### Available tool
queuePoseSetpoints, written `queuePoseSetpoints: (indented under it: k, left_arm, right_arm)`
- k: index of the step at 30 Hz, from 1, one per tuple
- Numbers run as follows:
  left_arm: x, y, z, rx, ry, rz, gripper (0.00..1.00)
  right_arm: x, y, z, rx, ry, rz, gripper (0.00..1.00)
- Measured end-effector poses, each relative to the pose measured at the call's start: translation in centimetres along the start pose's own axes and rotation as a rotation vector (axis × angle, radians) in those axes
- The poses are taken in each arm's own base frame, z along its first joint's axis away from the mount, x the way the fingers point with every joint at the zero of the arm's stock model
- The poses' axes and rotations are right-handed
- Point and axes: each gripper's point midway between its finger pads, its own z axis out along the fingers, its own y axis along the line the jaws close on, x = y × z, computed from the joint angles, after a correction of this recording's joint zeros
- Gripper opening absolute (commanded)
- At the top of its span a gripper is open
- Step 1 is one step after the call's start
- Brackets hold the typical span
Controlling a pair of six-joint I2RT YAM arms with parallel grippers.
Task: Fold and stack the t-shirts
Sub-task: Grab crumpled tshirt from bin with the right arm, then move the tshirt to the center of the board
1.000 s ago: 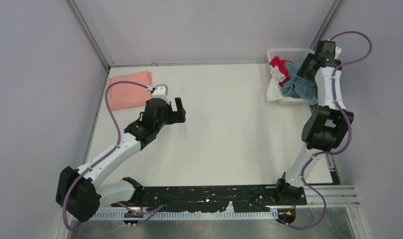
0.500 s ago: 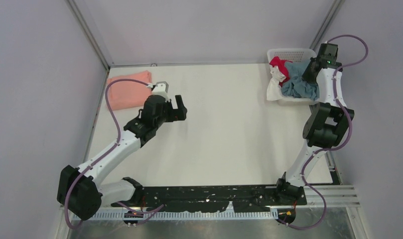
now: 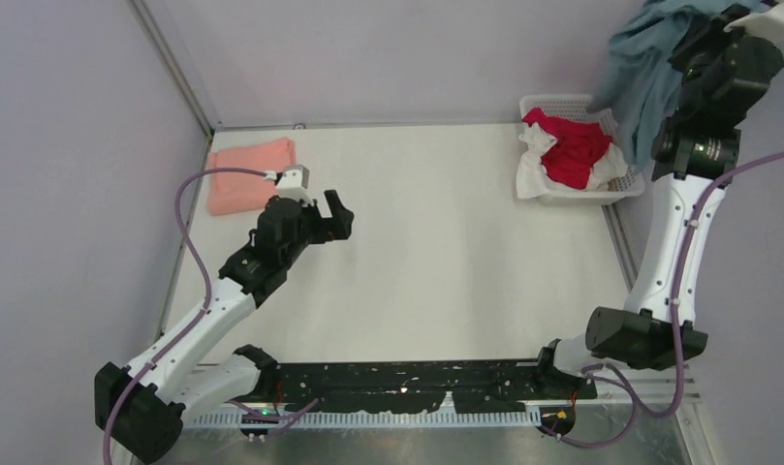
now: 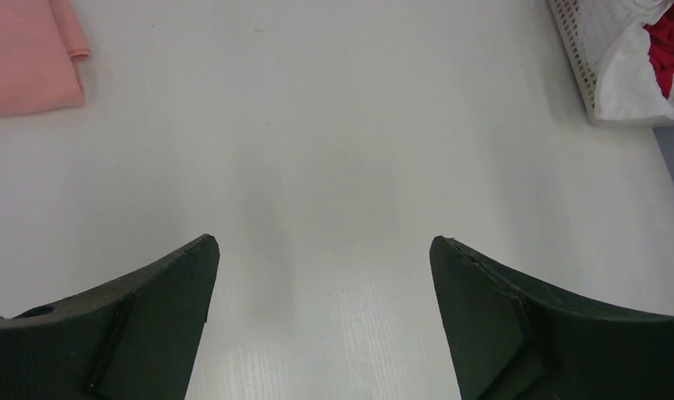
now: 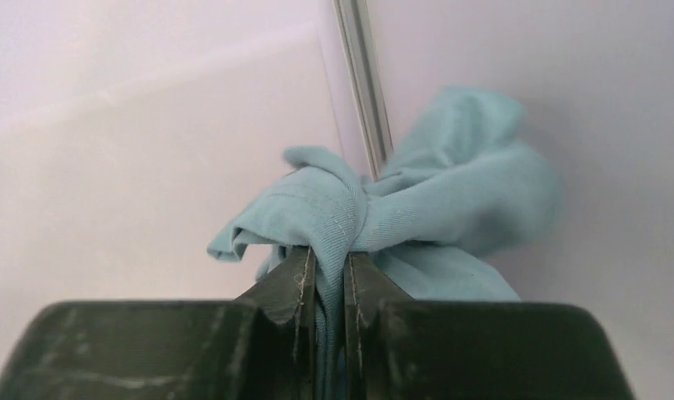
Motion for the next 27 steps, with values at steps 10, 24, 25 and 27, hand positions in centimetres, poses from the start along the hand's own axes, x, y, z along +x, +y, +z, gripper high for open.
queuePoseSetpoints:
  k: [10, 24, 25, 27]
  left_arm:
    - [0.1, 1.2, -2.2, -0.018, -0.048, -0.021, 1.0]
    - [0.4, 3.2, -4.8, -0.082, -0.096, -0.103, 1.0]
    - [0.6, 3.4, -5.0, -0.09, -0.095, -0.11, 0.99]
    - [1.0, 4.0, -5.6, -0.106, -0.097, -0.126, 1.0]
  right_arm:
    - [-19.5, 11.5, -9.3, -0.556, -0.45, 0.159, 0.05]
    - [-2.1, 31.6, -20.9, -1.192, 0.143, 0.326, 0.05]
    - [-1.2, 32.1, -21.6, -1.196, 0.165, 0.326, 0.05]
    - [0.1, 33.5, -23.8, -1.231, 0.201, 0.328, 0.06]
